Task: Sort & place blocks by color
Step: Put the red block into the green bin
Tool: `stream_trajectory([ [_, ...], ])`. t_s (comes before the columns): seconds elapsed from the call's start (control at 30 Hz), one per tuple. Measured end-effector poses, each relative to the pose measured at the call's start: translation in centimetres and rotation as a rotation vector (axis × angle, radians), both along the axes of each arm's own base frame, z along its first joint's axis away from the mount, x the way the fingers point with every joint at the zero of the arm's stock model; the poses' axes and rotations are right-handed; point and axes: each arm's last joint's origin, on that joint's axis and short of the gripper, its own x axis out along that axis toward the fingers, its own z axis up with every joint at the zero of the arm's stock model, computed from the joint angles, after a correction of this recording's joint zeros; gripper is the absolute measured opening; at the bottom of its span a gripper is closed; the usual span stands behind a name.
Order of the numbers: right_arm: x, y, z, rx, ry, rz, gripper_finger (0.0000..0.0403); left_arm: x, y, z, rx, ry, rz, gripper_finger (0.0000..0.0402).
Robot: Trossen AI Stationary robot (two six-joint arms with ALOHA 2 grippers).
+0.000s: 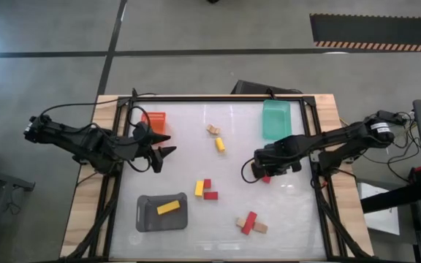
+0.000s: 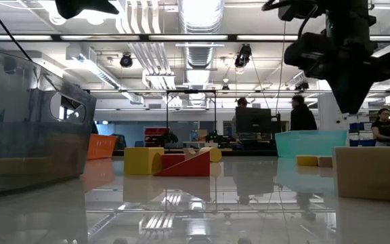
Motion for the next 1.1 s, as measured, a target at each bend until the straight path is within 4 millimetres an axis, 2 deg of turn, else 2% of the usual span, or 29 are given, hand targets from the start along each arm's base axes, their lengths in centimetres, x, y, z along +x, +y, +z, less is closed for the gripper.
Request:
stream_trajectory([
  [0.33, -0.6, 0.4, -1.9, -0.028, 0.062, -0.016, 0.017, 0.0, 0.0, 0.0, -0.006, -0.001, 0.004, 0.0215],
  [0.57, 0.4, 0.5, -4.2, -0.025, 0.02, -0.017, 0.0234, 0.1, 0.0, -0.1, -0.018, -0.005, 0.013, 0.0215],
  [0.8, 0.8, 0.6, -5.8, -0.028, 0.081, 0.006, 0.0259, 0.1, 0.0, -0.1, -0.019, -0.005, 0.013, 0.0215],
  [1.1, 1.1, 0.5, -7.0, -0.056, 0.122, 0.047, 0.0249, 0.1, 0.0, -0.1, -0.019, -0.005, 0.013, 0.0215],
])
